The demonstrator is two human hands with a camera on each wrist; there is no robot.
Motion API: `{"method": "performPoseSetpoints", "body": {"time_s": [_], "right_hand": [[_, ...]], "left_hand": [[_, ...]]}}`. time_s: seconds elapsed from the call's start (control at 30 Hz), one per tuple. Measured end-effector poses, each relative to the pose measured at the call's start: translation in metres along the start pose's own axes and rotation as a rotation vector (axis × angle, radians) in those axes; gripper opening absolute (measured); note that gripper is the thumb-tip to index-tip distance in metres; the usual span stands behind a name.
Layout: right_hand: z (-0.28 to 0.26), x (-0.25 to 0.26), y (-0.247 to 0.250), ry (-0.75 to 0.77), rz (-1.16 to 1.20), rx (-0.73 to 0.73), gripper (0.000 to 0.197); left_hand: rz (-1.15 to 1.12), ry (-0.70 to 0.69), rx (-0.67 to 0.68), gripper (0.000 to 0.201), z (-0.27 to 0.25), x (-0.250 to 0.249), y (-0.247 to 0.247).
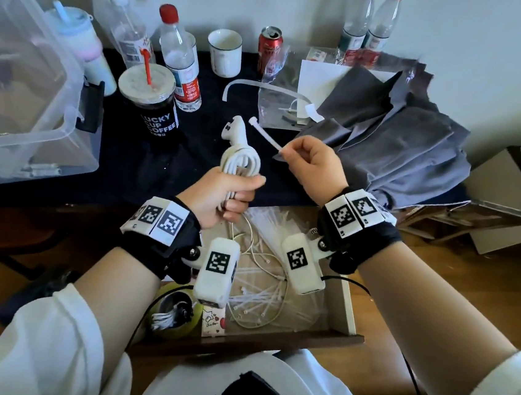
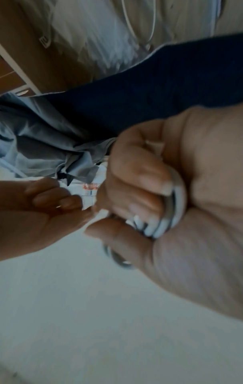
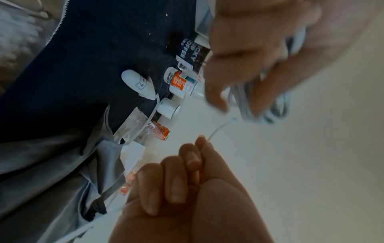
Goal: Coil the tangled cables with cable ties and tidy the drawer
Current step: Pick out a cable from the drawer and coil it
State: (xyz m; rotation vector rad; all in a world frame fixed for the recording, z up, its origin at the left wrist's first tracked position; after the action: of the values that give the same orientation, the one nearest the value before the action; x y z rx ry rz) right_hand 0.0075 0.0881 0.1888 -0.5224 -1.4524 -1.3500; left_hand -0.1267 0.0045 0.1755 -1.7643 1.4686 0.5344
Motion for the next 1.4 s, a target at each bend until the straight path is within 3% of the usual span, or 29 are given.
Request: {"method": "performPoseSetpoints", "body": {"time_s": [0.07, 0.23, 0.33, 0.5, 0.63, 0.77, 0.87, 0.93, 1.03, 1.1, 1.17, 1.27, 1.33, 1.4], "right_hand": [[-0.005, 0.002, -0.01, 0.007, 0.031, 0.059, 0.019], [-0.02, 0.011, -0.021, 0.036, 0.104, 0.231, 0.024], [-0.025, 0.013, -0.02, 0.017, 0.17, 0.251, 0.035], [-0.029, 0.018, -0.015, -0.004, 0.295, 0.303, 0.035], [-0.032, 0.019, -0.013, 0.017, 0.257, 0.342, 0.023], [-0.035, 0.018, -0.015, -0.02, 0.231, 0.357, 0.008], [-0.036, 0.017, -0.008, -0.101, 0.245, 0.375, 0.017], [-0.038, 0.022, 0.0, -0.105, 0.367, 0.414, 0.004], [-0.041, 0.031, 0.007, -0.058, 0.6, 0.487, 0.015], [-0.041, 0.037, 0.007, 0.037, 0.635, 0.517, 0.027], [-0.039, 0.039, 0.004, 0.11, 0.571, 0.461, 0.033], [-0.033, 0.043, 0.002, 0.262, 0.363, 0.26, 0.007], [-0.031, 0.045, 0.004, 0.3, 0.339, 0.191, 0.015], [-0.032, 0.048, 0.006, 0.288, 0.435, 0.225, 0.019]], "left_hand": [[0.04, 0.007, 0.063, 0.01, -0.001, -0.002, -0.012], [0.036, 0.01, 0.075, 0.026, -0.004, -0.001, -0.019], [0.026, 0.001, 0.068, 0.029, -0.004, 0.0, -0.018], [-0.003, -0.014, 0.11, 0.018, -0.008, 0.002, -0.019], [-0.053, -0.033, 0.142, 0.02, -0.01, 0.006, -0.021], [-0.095, -0.084, 0.068, 0.011, -0.009, 0.004, -0.016], [-0.15, -0.087, -0.04, 0.021, -0.007, 0.002, -0.002], [-0.183, -0.074, -0.069, 0.025, -0.007, 0.002, 0.006], [-0.252, -0.055, -0.07, 0.025, -0.007, 0.002, 0.008], [-0.292, -0.046, -0.06, 0.024, -0.006, 0.001, 0.003], [-0.332, -0.038, -0.034, 0.031, -0.005, 0.0, -0.003], [-0.324, -0.034, -0.002, 0.039, -0.005, 0.0, -0.008], [-0.281, -0.032, 0.001, 0.03, -0.006, 0.001, -0.012], [-0.234, -0.043, -0.008, 0.027, -0.006, 0.002, -0.014]]}}
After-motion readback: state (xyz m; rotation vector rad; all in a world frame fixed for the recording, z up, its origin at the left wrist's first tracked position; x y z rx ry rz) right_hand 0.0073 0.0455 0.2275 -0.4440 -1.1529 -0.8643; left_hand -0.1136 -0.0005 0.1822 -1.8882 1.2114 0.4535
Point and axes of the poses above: each hand's wrist, its own z-axis towards the middle knuckle, its own y-axis out of the back of the hand, x = y × z, the point moved 4 cm from there along z, towards the middle knuckle, and after that the axes turned 9 degrees about y, right-handed, at the moved point
